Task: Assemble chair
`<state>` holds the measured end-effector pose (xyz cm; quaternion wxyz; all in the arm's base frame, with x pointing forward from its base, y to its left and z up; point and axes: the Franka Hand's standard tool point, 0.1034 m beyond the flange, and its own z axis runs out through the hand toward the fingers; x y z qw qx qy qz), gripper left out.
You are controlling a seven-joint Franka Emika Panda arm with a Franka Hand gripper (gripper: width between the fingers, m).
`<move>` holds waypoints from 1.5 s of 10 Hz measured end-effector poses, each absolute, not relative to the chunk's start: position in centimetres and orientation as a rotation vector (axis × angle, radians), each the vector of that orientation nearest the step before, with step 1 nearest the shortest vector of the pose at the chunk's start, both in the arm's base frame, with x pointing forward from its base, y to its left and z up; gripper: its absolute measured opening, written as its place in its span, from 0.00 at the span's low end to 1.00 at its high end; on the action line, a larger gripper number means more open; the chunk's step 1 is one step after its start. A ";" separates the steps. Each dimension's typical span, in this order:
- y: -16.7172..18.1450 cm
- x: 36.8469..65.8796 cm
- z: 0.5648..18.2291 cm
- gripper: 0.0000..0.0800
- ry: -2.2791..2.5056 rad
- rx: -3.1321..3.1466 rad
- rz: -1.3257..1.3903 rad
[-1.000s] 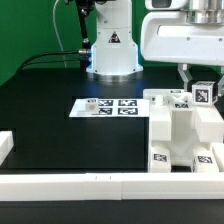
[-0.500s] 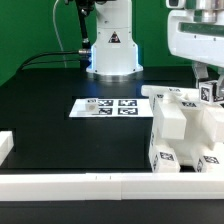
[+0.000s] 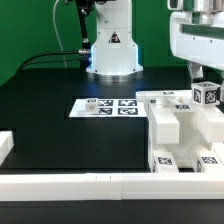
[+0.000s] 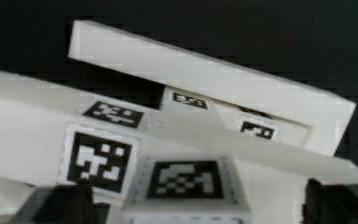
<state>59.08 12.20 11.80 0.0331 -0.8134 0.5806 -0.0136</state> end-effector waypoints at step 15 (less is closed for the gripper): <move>11.4 59.3 11.6 0.35 0.799 -3.011 -0.088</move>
Offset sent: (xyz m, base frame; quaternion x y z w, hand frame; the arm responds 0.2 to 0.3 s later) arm -0.0001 0.0091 -0.0034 0.0235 -0.0572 -0.3250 0.9437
